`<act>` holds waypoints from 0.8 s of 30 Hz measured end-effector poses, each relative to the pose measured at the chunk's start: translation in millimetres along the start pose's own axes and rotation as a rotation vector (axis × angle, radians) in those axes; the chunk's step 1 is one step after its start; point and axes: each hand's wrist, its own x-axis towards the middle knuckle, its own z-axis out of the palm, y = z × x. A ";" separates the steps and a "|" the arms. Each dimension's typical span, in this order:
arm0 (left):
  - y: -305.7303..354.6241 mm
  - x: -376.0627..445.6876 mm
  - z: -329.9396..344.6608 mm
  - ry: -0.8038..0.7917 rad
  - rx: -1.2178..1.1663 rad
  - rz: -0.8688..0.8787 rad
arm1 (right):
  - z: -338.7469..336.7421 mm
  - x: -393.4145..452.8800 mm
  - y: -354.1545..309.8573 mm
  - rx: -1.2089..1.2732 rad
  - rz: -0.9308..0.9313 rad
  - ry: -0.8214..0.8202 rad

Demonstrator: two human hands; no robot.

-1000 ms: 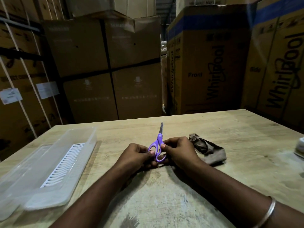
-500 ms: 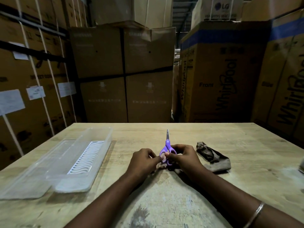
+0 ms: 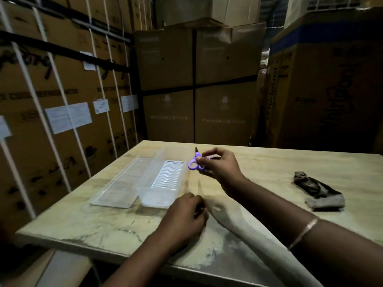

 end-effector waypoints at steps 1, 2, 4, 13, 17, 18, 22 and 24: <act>-2.6 -4.2 -1.2 -0.016 -0.022 0.018 | 16.7 3.0 -3.8 -0.061 -0.010 -0.002; -3.8 -7.2 -1.0 -0.028 -0.052 0.024 | 31.2 7.7 -5.9 -0.130 -0.019 0.000; -5.5 -11.5 -1.5 -0.019 -0.128 0.006 | 58.2 17.8 -7.0 -0.312 -0.043 0.002; -8.1 -15.6 4.9 0.094 -0.157 0.046 | 110.4 40.9 3.0 -0.981 -0.020 0.001; -7.8 -16.2 4.8 0.077 -0.242 -0.021 | 119.3 44.3 12.2 -1.102 -0.051 -0.012; -7.8 -16.6 4.3 0.078 -0.251 -0.023 | 120.1 45.6 13.0 -1.129 -0.059 -0.019; -8.2 -18.2 3.9 0.087 -0.267 -0.040 | 121.2 48.4 16.4 -1.295 -0.124 -0.063; -7.1 -19.5 1.9 0.084 -0.304 -0.057 | 121.4 51.1 20.4 -1.363 -0.172 -0.066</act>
